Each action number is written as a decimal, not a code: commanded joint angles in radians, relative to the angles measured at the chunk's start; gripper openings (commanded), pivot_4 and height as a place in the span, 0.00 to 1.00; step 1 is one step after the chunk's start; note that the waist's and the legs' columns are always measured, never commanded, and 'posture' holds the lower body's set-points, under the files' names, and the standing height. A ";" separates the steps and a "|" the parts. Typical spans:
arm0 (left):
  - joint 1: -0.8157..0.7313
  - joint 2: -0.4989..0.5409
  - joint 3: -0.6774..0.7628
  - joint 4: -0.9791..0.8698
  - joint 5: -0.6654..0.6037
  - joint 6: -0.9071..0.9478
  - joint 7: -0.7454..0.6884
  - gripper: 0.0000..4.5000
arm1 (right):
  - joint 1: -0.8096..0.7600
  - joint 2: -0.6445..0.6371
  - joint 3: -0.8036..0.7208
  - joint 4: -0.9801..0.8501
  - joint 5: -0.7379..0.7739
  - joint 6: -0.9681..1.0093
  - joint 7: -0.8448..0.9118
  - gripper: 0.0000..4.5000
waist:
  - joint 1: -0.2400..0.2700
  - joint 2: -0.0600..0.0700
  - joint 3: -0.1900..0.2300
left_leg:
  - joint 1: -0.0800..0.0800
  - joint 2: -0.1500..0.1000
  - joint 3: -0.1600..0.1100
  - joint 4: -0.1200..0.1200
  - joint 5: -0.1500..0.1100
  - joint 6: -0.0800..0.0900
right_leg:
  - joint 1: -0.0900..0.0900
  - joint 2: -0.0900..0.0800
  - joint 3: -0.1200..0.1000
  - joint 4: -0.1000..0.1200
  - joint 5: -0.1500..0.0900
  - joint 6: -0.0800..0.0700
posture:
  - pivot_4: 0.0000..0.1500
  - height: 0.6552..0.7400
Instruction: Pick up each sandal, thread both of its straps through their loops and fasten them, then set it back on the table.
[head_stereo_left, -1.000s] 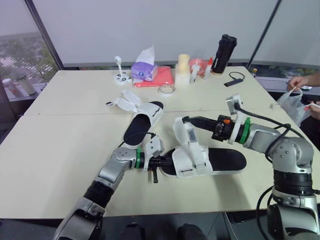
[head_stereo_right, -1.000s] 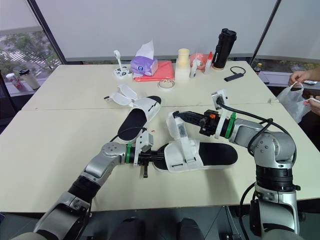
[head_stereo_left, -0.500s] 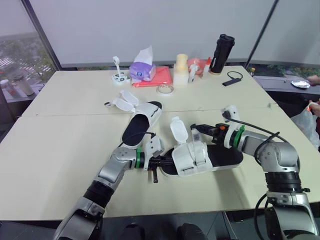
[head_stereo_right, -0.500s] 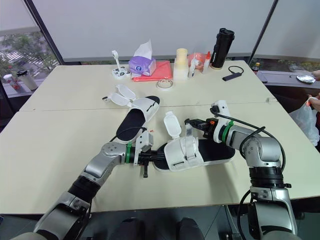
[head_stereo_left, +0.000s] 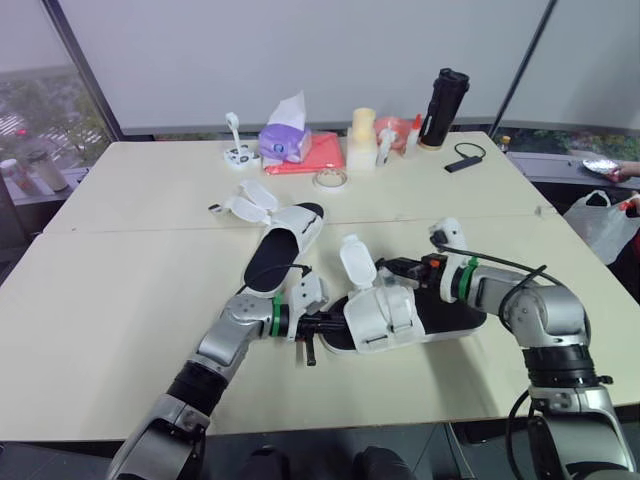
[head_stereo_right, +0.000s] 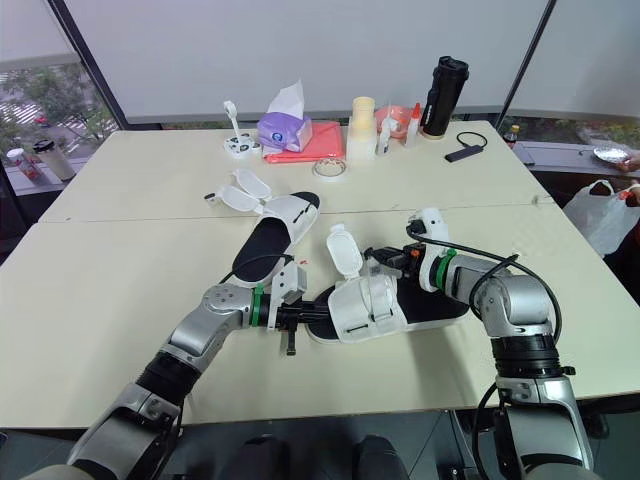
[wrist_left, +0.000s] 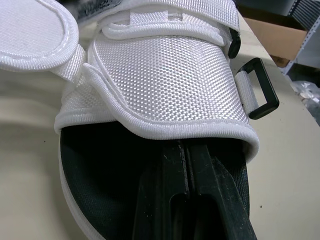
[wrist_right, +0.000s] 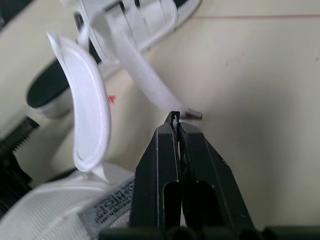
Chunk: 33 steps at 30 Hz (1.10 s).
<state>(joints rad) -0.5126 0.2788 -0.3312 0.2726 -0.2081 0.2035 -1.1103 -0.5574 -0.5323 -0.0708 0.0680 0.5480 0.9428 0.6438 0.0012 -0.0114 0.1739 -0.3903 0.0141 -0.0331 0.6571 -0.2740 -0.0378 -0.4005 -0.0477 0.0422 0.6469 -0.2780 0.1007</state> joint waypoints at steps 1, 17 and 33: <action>0.026 0.009 -0.029 0.034 0.046 0.011 0.014 0.00 | -0.017 -0.042 0.073 0.013 -0.057 0.011 0.024 0.00 | 0.000 0.000 0.000 | 0.000 0.000 0.000 0.000 0.000 0.000 | 0.000 0.000 0.000 0.000 0.000 0.000 | 1.00 1.00; 0.022 -0.002 0.005 0.021 0.016 0.038 0.029 0.00 | -0.021 -0.063 -0.158 -0.054 0.003 0.015 -0.007 0.99 | 0.004 0.000 0.000 | 0.000 0.000 0.000 -0.002 0.000 0.000 | -0.001 0.000 0.000 -0.001 0.000 0.000 | 1.00 1.00; -0.045 0.001 0.028 0.055 0.018 0.015 0.022 0.00 | 0.317 -0.058 -0.380 -0.362 0.435 0.292 0.010 0.99 | 0.004 0.000 0.000 | 0.001 0.000 0.000 -0.004 0.000 0.000 | -0.001 0.000 0.000 -0.001 0.000 -0.001 | 1.00 1.00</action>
<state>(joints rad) -0.5510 0.2718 -0.3193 0.3037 -0.2111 0.2234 -1.1080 -0.2427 -0.5787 -0.4159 -0.2720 0.9476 1.2371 0.6542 0.0055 -0.0117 0.1741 -0.3897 0.0143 -0.0331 0.6531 -0.2739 -0.0378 -0.4014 -0.0470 0.0426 0.6455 -0.2783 0.1001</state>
